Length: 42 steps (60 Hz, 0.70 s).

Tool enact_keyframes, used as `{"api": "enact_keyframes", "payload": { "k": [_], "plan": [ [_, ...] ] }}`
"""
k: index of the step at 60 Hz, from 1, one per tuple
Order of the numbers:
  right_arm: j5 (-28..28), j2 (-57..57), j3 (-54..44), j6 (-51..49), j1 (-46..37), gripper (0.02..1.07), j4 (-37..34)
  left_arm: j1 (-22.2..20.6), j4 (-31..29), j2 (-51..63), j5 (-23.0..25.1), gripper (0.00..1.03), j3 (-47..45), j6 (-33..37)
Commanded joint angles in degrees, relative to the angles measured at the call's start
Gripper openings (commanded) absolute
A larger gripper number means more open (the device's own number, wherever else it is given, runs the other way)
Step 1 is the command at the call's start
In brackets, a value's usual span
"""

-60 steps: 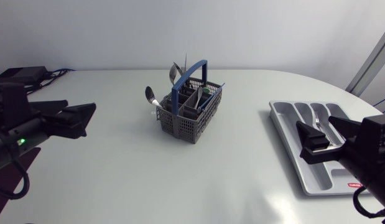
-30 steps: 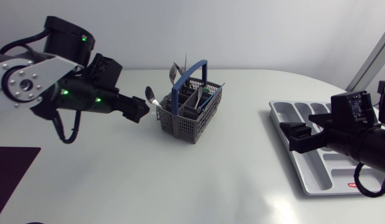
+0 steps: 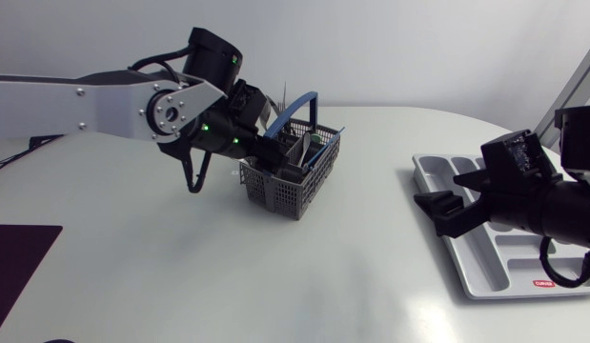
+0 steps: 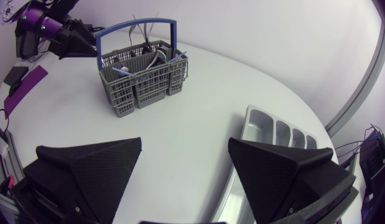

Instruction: Sort the cutlery from the basket into the organizer compartments.

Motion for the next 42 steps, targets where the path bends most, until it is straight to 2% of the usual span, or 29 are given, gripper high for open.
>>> {"api": "enact_keyframes", "payload": {
  "k": [1,3,10,12,14,15,16,17,21,34,42],
  "plan": [
    [-0.53,0.69,1.50,-0.74,0.29,1.02,-0.61,-0.26,1.61,3.09,-1.07,0.73,3.01,-1.26],
    [-0.53,0.69,1.50,-0.74,0.29,1.02,-0.69,-0.08,2.32,3.70,-1.69,0.66,3.53,-1.79],
    [-0.71,0.60,1.23,-0.91,0.29,1.02,-0.78,0.27,3.90,4.49,-2.04,0.58,4.06,-2.58],
    [-0.71,0.60,1.15,-1.09,0.29,1.02,-0.96,0.27,3.90,4.85,-2.39,0.52,4.24,-2.58],
    [-0.79,0.51,1.15,-1.26,0.29,1.02,-1.04,0.36,4.08,5.11,-2.48,0.44,4.41,-2.58],
    [-0.79,0.34,1.06,-1.26,0.29,1.02,-1.22,0.44,4.16,5.37,-2.48,0.31,4.59,-2.58],
    [-0.79,0.25,1.06,-1.35,0.29,1.02,-1.22,0.44,4.16,5.37,-2.48,0.28,4.59,-2.58],
    [-0.79,0.07,0.97,-1.35,0.29,1.02,-1.22,0.44,4.34,5.46,-2.39,0.19,4.59,-2.49],
    [-0.79,-0.28,0.80,-1.53,0.29,1.02,-1.31,0.36,4.34,5.46,-2.39,0.04,4.50,-2.58],
    [-0.79,-1.33,1.23,-1.70,0.29,1.02,-2.80,-0.17,2.84,2.12,-2.13,0.04,1.69,-2.49],
    [-0.79,-1.77,1.76,-1.70,0.46,1.02,-3.42,-0.44,1.26,-3.06,-0.99,0.04,-3.23,-1.70]
  ]
}}
